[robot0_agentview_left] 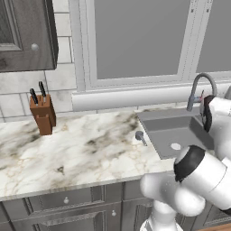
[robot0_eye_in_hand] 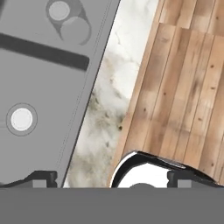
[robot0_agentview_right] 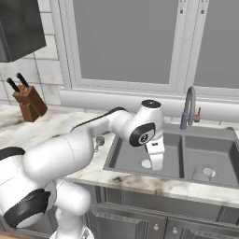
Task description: Move any existing items from the left basin to the right basin for drying. Then move the measuring cup from the counter to the left basin of the sink for washing.
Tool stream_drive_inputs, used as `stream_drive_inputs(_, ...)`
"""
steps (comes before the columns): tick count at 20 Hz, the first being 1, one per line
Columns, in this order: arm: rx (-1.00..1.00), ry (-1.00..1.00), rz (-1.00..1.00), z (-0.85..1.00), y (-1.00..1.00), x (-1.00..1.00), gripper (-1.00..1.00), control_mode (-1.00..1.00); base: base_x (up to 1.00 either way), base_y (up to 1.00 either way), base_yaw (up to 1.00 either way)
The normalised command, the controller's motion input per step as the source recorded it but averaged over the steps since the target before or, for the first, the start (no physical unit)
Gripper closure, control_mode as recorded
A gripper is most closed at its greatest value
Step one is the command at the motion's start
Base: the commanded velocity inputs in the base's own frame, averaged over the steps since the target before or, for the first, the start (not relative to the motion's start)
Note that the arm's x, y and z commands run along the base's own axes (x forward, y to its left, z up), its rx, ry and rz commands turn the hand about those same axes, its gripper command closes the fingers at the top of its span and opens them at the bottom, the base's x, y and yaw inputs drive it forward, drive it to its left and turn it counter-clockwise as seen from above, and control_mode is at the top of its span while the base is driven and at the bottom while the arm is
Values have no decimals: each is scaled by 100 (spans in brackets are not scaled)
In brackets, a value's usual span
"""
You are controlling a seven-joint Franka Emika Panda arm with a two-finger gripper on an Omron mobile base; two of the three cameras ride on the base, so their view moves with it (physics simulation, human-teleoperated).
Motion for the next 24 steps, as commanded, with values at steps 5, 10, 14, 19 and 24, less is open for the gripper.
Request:
stream_drive_inputs(5,-7,0,7,0,99,0,-100,-100,0,0,0)
stream_drive_inputs(10,-2,0,18,0,83,0,-100,-100,0,0,0)
stream_drive_inputs(14,0,0,35,0,57,6,-100,-100,0,0,0)
stream_drive_inputs(19,0,-1,37,0,50,14,-100,-100,0,0,0)
stream_drive_inputs(24,0,-1,34,0,52,11,-100,-100,0,0,0)
